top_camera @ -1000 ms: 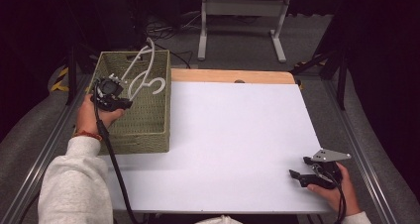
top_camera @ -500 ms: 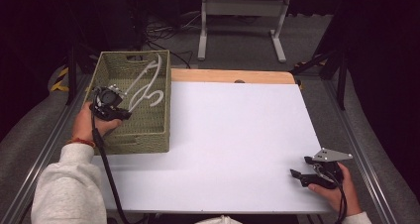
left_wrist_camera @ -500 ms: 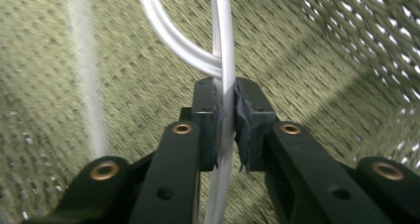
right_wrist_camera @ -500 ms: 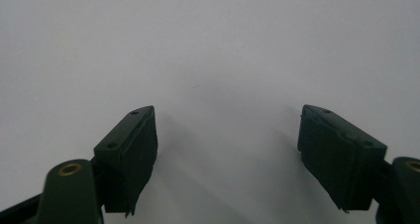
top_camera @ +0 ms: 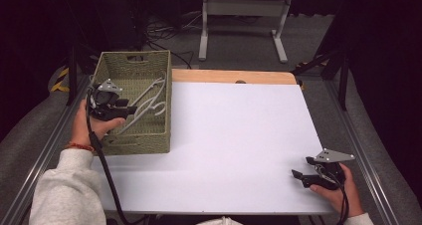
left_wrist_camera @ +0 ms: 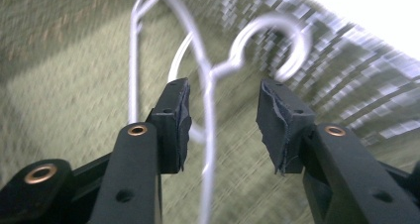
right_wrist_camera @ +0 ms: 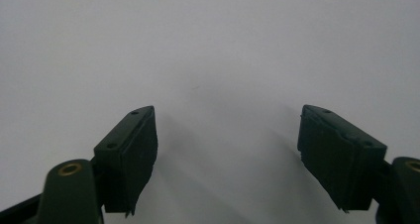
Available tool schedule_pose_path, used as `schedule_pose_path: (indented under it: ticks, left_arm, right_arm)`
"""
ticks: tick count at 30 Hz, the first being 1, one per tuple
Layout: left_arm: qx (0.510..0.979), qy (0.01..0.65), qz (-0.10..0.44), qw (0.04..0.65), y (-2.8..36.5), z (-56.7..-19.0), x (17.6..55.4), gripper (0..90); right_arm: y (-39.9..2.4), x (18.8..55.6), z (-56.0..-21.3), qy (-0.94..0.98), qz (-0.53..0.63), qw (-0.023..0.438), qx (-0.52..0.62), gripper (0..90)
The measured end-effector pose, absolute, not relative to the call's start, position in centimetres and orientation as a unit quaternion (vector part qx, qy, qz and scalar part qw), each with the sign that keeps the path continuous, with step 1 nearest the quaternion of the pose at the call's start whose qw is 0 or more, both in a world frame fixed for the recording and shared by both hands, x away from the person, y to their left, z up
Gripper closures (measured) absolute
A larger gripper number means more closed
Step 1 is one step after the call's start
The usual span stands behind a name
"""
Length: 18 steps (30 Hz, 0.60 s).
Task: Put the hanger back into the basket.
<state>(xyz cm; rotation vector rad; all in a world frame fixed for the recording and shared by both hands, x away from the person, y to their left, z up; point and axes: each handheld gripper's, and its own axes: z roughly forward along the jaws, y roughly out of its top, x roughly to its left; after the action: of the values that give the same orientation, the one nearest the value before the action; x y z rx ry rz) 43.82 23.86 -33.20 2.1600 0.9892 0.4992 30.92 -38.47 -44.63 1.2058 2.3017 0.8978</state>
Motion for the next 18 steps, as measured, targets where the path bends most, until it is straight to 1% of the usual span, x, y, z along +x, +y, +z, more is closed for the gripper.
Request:
schedule_pose_path:
  ticks: [5,9,12,13,14,18]
  left_arm:
    - [0.828,0.347,0.218,0.382,21.9,-32.1,42.0,37.7]
    - [0.827,0.304,0.238,0.41,19.8,-31.4,40.1,27.2]
    - [0.826,0.277,0.243,0.426,18.6,-31.1,38.9,22.8]
    - [0.826,0.277,0.243,0.426,18.6,-31.1,38.9,21.1]
    - [0.826,0.261,0.244,0.436,17.6,-31.0,38.1,19.9]
    - [0.828,0.235,0.242,0.448,16.1,-31.1,36.7,17.5]
  right_arm:
    - [-38.5,30.9,-44.6,0.821,0.324,0.197,0.427,23.8]
    - [-38.5,30.8,-44.4,0.819,0.327,0.203,0.425,24.1]
    - [-38.4,30.7,-44.2,0.815,0.34,0.211,0.419,24.2]
    - [-38.4,30.6,-44.1,0.815,0.341,0.213,0.418,24.2]
    - [-38.4,30.6,-44.1,0.814,0.343,0.216,0.416,24.1]
    - [-38.4,30.5,-44.0,0.814,0.347,0.219,0.411,24.1]
